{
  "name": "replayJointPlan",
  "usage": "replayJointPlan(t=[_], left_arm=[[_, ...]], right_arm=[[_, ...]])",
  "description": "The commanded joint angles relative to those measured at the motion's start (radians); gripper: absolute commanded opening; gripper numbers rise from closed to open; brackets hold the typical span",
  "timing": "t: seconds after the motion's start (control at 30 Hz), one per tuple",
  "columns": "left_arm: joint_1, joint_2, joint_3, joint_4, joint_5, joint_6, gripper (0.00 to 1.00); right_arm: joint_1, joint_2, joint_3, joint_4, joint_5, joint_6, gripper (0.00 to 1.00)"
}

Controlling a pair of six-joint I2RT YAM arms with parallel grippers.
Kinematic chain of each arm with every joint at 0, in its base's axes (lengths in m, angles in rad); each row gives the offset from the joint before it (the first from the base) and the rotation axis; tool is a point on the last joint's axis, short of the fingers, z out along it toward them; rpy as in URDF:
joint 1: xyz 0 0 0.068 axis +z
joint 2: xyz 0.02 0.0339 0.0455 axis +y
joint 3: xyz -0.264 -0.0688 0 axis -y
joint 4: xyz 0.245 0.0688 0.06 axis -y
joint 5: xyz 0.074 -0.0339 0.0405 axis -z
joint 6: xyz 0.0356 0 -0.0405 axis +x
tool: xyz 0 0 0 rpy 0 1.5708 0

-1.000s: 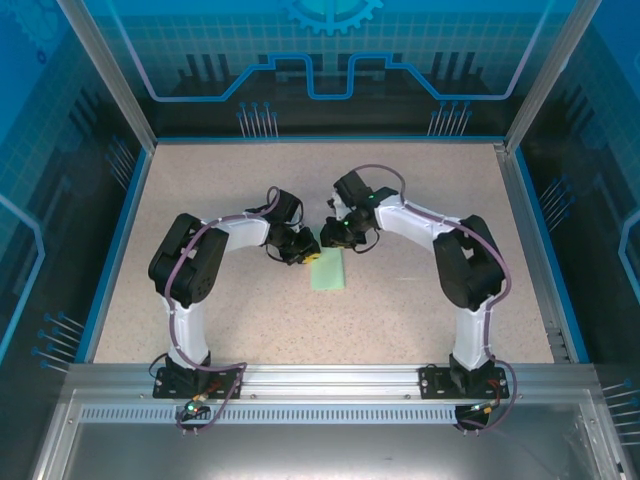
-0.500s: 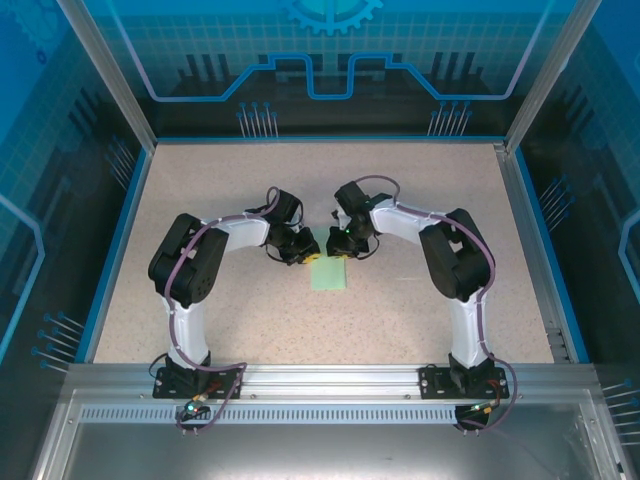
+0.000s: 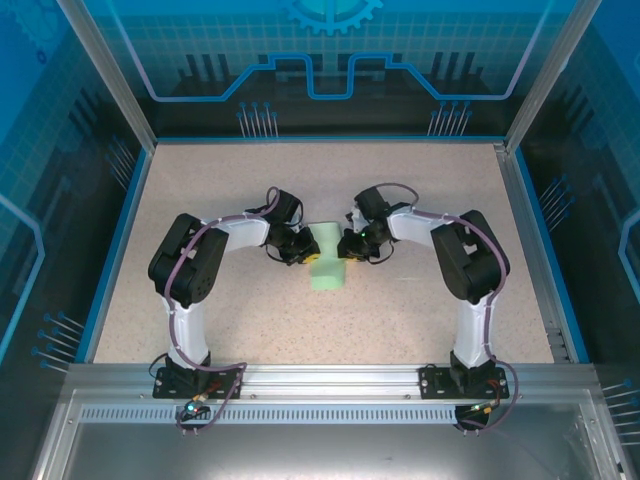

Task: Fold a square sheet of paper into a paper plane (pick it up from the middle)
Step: First fold in half a square sheet of paper at the center of the table.

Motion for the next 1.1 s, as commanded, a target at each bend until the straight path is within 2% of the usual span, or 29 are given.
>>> replayJointPlan(t=[0.0, 0.2, 0.37, 0.53, 0.77, 1.07], left_arm=[[-0.017, 0.082, -0.058, -0.122, -0.095, -0.016, 0.11], [-0.020, 0.078, -0.057, -0.112, -0.092, -0.016, 0.11], [-0.022, 0.080, -0.054, -0.112, -0.090, -0.018, 0.11], [-0.023, 0.078, -0.054, -0.117, -0.091, -0.013, 0.11], [-0.025, 0.081, -0.053, -0.130, -0.096, 0.004, 0.10], [-0.025, 0.082, -0.069, -0.127, -0.102, 0.010, 0.10]], right_arm=[[-0.039, -0.048, -0.034, -0.014, 0.041, 0.004, 0.15], [0.019, -0.144, 0.004, 0.046, 0.060, 0.018, 0.13], [0.056, -0.008, 0.106, 0.028, 0.019, 0.031, 0.09], [0.056, 0.077, 0.138, 0.056, -0.013, 0.046, 0.09], [-0.010, 0.107, 0.063, 0.101, 0.020, 0.072, 0.08], [-0.128, 0.050, -0.015, 0.200, 0.006, 0.122, 0.08]])
